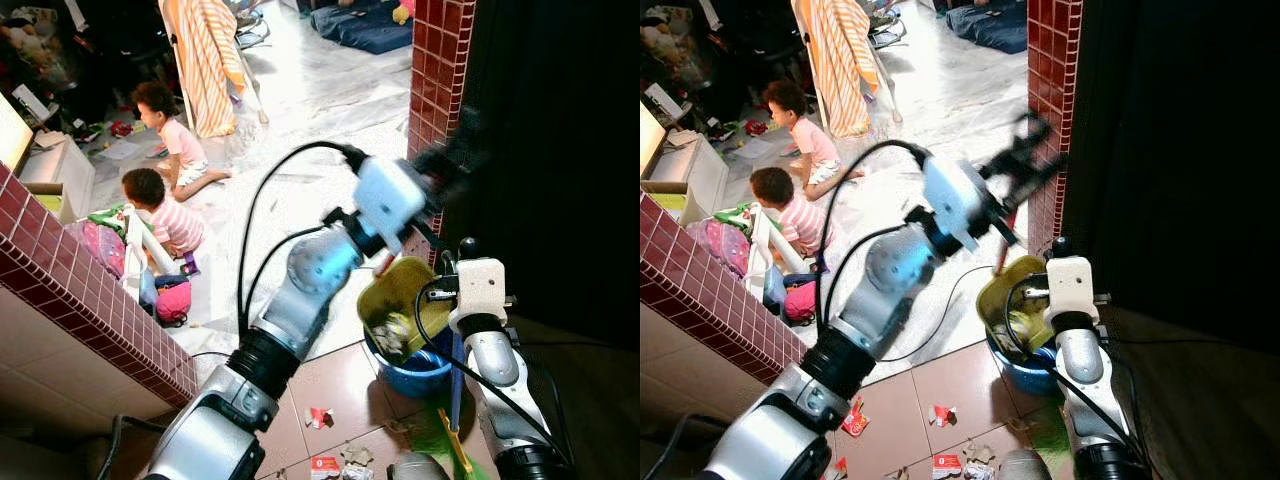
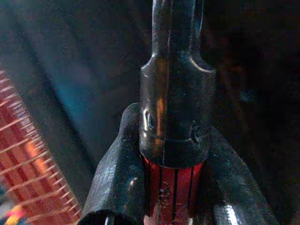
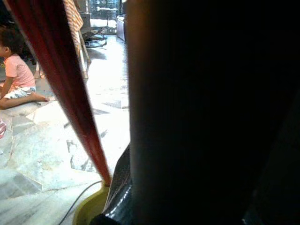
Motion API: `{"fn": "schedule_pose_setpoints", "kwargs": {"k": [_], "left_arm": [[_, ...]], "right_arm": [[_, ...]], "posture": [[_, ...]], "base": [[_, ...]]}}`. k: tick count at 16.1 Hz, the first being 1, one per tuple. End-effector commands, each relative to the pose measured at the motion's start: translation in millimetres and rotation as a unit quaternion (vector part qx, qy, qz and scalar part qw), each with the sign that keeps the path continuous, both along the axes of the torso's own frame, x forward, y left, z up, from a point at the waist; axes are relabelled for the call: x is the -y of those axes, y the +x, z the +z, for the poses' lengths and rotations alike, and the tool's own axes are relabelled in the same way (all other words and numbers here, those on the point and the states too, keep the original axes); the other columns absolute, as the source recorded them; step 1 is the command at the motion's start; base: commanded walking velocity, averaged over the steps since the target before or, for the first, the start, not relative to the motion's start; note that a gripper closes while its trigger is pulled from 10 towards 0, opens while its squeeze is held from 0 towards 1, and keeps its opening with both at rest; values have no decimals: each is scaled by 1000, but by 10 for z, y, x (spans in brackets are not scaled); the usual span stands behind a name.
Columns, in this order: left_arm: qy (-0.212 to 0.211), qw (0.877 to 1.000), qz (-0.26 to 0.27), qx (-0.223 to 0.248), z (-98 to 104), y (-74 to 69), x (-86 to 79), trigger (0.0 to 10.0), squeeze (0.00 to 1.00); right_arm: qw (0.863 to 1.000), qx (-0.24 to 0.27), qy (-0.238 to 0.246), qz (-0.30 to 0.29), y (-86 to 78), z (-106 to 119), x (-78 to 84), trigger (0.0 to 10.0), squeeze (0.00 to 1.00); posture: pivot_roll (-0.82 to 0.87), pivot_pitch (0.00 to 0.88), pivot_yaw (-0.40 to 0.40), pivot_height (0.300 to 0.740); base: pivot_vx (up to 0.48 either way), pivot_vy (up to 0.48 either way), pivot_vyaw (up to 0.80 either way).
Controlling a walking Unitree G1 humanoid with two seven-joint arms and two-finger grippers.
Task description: Sweep floor
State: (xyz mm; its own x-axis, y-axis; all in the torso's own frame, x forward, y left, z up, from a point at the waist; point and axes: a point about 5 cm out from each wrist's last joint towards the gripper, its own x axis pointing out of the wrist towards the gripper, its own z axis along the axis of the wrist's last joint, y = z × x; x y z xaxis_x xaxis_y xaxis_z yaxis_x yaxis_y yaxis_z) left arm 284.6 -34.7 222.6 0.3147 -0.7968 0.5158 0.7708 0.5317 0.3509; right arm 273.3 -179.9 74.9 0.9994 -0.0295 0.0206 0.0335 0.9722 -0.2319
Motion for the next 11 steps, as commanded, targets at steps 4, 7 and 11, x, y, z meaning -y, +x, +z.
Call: {"fn": "schedule_pose_setpoints", "kwargs": {"k": [4,7,11], "left_arm": [[-7,999,-17,51,150,-113,2,10000,0],[-57,996,61,42,315,71,-189,10000,0],[-124,982,141,25,597,280,-482,10000,0]], "right_arm": [[1000,-4,3,6,31,-24,-46,10000,0],[1000,-2,2,11,50,-13,-66,10000,0],[1000,-4,-2,16,63,-22,-62,10000,0]], "posture": [[-242,0,178,740],[-240,0,165,740],[-229,0,151,740]], "base": [[0,0,0],[0,0,0],[0,0,0]]}}
